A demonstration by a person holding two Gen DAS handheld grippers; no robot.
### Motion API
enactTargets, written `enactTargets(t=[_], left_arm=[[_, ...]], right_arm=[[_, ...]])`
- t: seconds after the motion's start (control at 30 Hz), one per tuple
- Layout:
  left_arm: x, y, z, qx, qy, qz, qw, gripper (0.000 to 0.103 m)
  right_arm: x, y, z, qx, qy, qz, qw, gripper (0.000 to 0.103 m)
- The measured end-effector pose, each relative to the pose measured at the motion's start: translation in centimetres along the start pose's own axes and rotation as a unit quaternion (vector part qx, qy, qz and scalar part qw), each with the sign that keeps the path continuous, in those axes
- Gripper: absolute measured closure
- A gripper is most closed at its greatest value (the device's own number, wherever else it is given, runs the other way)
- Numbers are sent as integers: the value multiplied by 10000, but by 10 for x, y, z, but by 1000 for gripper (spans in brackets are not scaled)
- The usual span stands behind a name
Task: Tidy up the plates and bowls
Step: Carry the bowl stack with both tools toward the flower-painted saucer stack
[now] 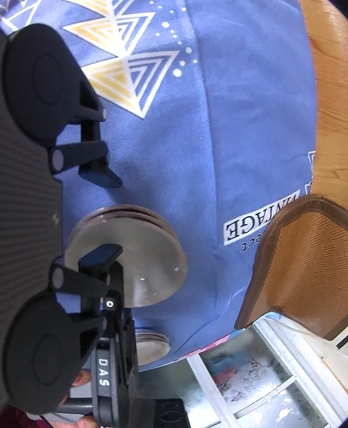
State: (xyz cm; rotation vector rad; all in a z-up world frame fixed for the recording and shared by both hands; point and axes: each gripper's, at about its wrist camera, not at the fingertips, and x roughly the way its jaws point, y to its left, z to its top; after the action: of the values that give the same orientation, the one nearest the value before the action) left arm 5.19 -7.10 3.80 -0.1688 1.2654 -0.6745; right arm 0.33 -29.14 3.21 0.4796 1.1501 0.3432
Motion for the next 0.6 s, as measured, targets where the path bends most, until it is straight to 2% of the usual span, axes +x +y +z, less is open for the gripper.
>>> enactTargets(t=[0.07,0.17,0.5,0.6], left_arm=[[0,-1,-1,79,-77,1,9999,58],[2,3,1,-80,-63,-279,9996,72],[1,-6,-3,-24,-159,-143,9998,72],[-1,-5,-5,30,-202,-103,9997,71]], right_arm=[[0,-2,0,33,-6,7,10000,77],[0,-4,1,154,-13,55,9999,78],[-2,-2,-2,-19,-48,1,10000,79],[-5,-5,0,5,-214,-69,9997,77]])
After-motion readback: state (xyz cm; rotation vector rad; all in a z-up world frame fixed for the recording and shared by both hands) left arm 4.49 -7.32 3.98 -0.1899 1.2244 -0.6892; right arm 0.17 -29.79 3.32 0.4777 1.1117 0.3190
